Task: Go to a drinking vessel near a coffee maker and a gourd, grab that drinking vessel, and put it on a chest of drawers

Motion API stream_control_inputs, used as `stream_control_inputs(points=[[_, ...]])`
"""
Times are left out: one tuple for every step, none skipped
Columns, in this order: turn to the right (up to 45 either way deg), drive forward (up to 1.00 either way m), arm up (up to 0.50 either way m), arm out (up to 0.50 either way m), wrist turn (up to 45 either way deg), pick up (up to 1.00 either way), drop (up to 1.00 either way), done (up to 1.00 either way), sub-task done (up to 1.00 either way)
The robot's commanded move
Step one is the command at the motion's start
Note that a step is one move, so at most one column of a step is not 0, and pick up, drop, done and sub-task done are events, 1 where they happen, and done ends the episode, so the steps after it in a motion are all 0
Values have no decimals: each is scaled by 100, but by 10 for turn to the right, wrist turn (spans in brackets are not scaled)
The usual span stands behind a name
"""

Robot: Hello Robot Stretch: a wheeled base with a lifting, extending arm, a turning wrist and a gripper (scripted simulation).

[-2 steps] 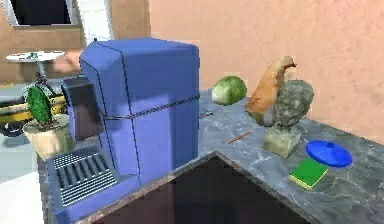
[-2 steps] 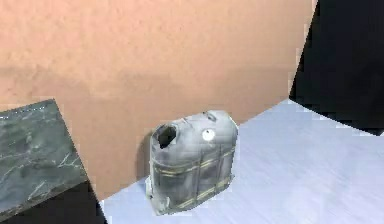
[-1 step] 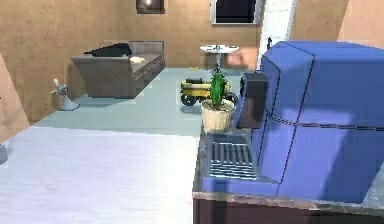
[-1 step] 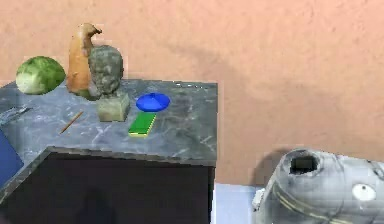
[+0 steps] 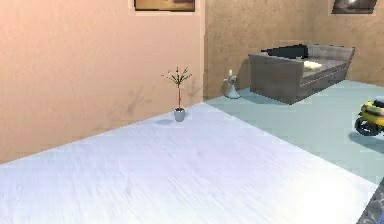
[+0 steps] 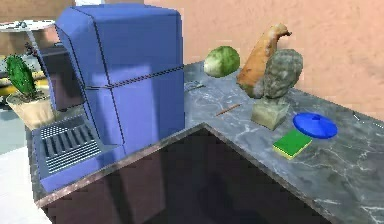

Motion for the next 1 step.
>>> stream_control_inputs(points=[[-120, 0, 0, 0, 0, 0, 0, 0, 0]])
